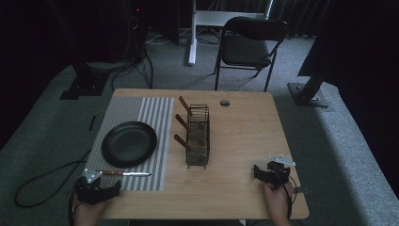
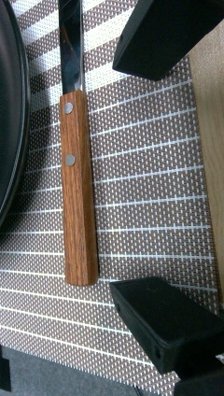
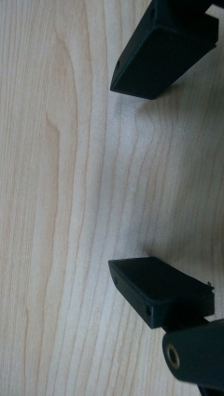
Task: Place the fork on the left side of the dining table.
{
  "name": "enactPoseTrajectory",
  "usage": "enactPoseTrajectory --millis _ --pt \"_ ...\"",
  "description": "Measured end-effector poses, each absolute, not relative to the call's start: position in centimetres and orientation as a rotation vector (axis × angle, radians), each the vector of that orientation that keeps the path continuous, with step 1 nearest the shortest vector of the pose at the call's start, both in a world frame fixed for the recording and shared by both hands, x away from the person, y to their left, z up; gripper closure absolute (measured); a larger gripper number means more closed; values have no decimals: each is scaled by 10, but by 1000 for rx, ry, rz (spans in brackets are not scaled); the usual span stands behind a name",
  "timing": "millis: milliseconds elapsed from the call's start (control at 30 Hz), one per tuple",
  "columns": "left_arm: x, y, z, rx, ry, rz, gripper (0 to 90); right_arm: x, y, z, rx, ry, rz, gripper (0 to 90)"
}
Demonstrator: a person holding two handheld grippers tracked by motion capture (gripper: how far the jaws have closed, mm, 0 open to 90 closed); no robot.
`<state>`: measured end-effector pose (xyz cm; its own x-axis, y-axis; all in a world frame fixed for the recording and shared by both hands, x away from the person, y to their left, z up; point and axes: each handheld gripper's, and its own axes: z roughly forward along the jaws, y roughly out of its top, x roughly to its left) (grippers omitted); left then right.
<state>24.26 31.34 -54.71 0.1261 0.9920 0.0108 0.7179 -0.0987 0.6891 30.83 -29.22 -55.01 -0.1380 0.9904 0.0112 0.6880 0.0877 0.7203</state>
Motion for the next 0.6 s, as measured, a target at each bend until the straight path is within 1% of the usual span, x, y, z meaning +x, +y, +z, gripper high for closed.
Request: enactPoseTrajectory --millis 600 --pt "245 313 -545 1896 1655 654 0 308 -292 -550 1648 1883 812 126"
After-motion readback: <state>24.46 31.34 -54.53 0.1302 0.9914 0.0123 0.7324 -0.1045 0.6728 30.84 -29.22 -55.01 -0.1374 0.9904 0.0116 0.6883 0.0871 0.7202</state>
